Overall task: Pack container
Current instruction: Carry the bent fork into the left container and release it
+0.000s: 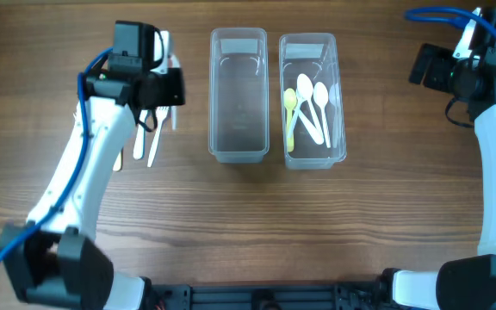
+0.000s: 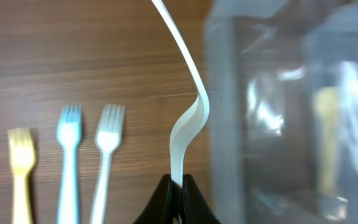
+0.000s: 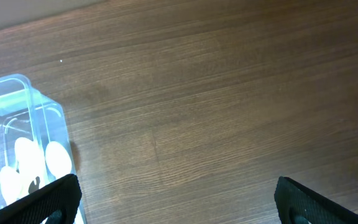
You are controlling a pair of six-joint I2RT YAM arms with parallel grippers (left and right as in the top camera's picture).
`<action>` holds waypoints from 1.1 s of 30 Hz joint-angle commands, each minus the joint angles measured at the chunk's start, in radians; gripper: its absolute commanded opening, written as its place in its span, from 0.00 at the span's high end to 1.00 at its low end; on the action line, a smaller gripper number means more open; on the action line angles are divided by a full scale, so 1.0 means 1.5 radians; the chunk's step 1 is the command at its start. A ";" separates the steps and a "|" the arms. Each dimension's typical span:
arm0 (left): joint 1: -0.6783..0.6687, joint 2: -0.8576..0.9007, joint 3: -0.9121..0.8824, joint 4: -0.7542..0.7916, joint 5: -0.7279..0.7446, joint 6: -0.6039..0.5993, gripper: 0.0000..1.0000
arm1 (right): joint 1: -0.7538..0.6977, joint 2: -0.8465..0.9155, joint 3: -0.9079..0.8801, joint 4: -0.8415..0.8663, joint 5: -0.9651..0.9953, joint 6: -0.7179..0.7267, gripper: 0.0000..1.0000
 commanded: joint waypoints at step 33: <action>-0.161 0.178 0.004 0.134 -0.019 -0.109 0.63 | -0.001 0.004 0.002 0.001 0.009 -0.004 0.00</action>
